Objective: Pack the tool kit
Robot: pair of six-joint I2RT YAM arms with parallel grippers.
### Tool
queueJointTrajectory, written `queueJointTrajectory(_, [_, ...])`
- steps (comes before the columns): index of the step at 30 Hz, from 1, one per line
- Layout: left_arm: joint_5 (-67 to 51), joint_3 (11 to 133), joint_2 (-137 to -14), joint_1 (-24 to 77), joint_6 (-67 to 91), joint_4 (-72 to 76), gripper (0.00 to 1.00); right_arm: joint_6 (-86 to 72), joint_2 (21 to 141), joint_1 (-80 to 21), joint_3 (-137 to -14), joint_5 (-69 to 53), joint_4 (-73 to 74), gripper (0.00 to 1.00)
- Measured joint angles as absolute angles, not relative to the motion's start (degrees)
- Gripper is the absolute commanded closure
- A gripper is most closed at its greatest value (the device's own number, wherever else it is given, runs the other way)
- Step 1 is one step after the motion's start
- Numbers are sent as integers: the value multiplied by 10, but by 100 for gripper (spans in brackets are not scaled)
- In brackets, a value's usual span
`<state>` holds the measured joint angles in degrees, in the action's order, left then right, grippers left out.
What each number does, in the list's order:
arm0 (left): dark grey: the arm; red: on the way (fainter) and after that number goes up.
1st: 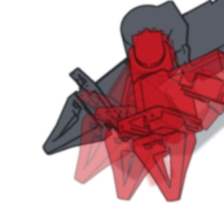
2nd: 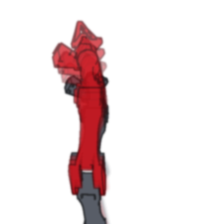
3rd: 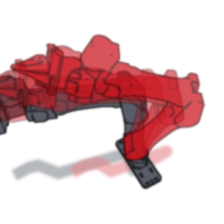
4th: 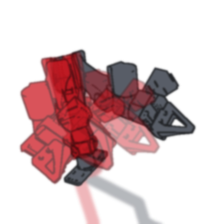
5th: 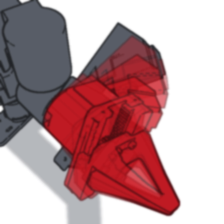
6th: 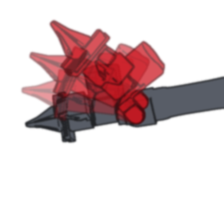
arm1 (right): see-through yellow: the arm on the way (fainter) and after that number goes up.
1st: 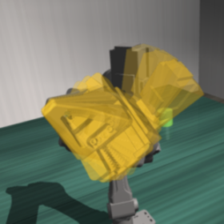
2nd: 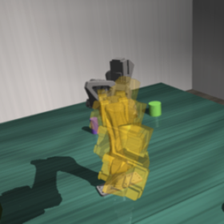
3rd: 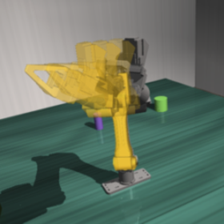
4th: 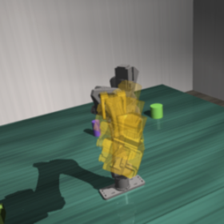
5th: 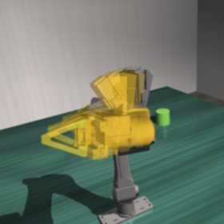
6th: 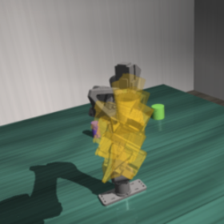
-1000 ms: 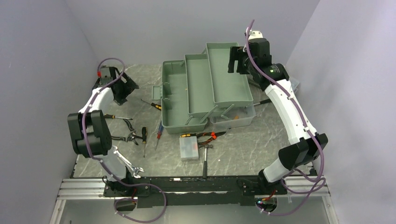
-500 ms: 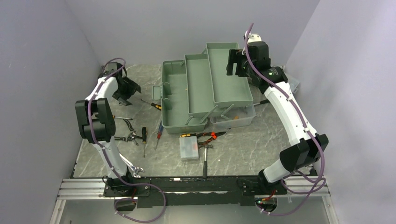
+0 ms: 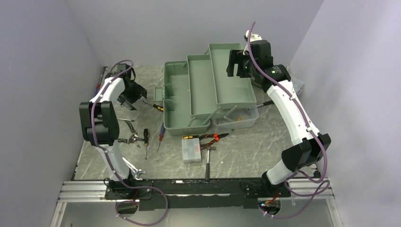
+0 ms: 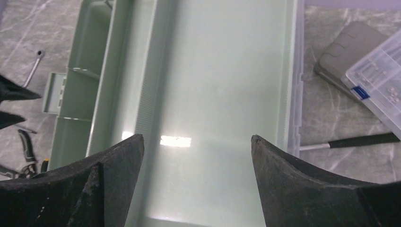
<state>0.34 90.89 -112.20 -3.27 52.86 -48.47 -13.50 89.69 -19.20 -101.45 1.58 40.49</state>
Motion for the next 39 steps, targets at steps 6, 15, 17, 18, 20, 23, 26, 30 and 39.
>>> queueJointTrajectory(6, [49,797,-976,-10,498,-450,13,-141,888,-171,-1005,40,415,17])
queueJointTrajectory(15, [32,720,-829,144,358,-328,9,-181,765,12,-883,32,380,28])
queueJointTrajectory(17, [22,697,-832,153,343,-320,9,-193,752,41,-852,24,366,27])
queueJointTrajectory(18, [17,688,-839,154,335,-321,9,-197,750,48,-836,17,356,27])
queueJointTrajectory(20, [12,683,-854,154,324,-323,9,-206,753,62,-793,-9,332,26])
queueJointTrajectory(23, [6,674,-868,153,310,-321,8,-216,773,76,-730,-51,310,27])
queueJointTrajectory(26, [-4,659,-867,154,302,-310,9,-225,798,83,-676,-90,289,29])
queueJointTrajectory(30, [-17,644,-867,155,295,-300,11,-228,823,85,-625,-145,259,33])
queueJointTrajectory(39, [-44,642,-890,156,291,-281,32,-221,852,81,-610,-222,209,52])
